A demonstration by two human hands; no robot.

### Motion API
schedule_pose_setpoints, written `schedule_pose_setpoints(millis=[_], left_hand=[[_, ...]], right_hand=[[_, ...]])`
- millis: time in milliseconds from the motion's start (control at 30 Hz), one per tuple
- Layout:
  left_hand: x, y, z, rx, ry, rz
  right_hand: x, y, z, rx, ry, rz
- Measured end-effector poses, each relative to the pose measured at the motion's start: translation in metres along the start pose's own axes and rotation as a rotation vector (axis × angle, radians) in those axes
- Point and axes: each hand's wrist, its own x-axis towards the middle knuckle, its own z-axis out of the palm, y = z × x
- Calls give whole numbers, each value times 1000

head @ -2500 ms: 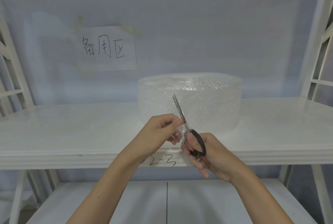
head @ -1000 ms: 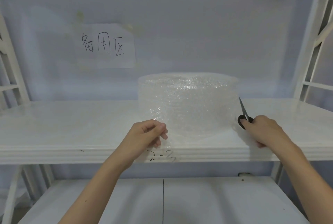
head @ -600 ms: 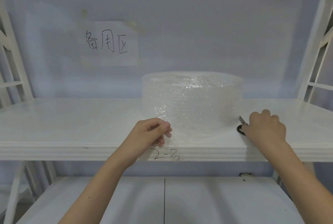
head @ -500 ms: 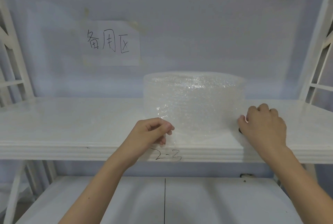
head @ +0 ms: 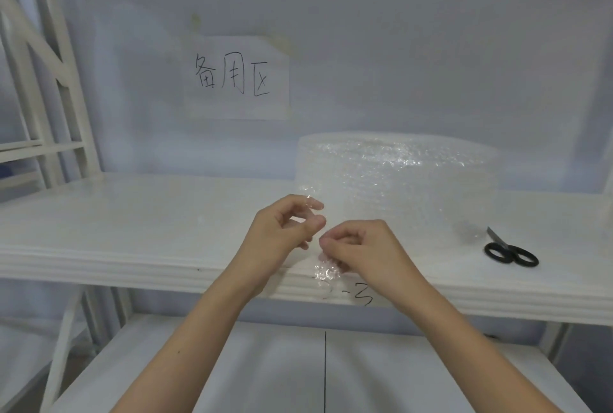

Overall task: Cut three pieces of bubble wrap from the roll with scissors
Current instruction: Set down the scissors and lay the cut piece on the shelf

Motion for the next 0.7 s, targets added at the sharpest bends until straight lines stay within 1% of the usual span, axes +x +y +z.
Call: schedule_pose_setpoints(millis=[133, 367, 467, 700], left_hand=[[1, -2, -16, 43, -10, 63], [-7, -8, -26, 166, -22, 64], [-10, -10, -27, 173, -33, 59], [-14, -15, -29, 151, -37, 66]], right_hand=[[12, 0, 7, 154, -3, 72], [26, 4, 17, 385, 30, 88], [30, 5, 21, 504, 44, 101], [32, 1, 24, 608, 49, 94]])
